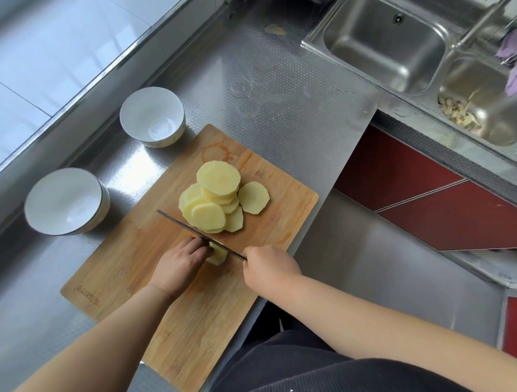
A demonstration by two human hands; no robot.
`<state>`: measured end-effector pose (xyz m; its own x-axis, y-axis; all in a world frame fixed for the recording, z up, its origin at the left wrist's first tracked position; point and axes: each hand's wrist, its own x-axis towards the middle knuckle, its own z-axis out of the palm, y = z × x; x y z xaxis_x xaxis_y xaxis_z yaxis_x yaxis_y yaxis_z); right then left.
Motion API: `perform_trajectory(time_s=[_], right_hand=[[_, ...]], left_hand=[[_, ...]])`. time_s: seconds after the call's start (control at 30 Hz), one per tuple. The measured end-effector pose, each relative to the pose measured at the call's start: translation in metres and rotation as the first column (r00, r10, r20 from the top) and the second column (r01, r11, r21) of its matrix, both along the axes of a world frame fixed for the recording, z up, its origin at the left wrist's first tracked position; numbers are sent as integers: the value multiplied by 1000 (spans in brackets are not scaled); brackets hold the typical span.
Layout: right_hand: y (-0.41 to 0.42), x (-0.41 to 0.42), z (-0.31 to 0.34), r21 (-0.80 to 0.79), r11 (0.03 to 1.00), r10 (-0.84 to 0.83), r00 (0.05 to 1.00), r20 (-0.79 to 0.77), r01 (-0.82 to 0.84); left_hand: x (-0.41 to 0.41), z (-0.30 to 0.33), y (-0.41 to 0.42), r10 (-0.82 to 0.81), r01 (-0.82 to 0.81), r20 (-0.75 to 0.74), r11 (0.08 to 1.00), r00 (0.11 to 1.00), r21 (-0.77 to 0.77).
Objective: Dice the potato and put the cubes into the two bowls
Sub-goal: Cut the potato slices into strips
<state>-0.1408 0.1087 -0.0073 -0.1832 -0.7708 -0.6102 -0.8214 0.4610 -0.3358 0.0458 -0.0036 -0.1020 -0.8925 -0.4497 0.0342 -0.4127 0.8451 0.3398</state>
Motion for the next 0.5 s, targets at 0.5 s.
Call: perform_trajectory(time_s=[0.5], right_hand=[[-2,6,-4,82,997,-15,1000,-6,16]], left_hand=[[3,1,0,-28,28,-6,999,1000,-15]])
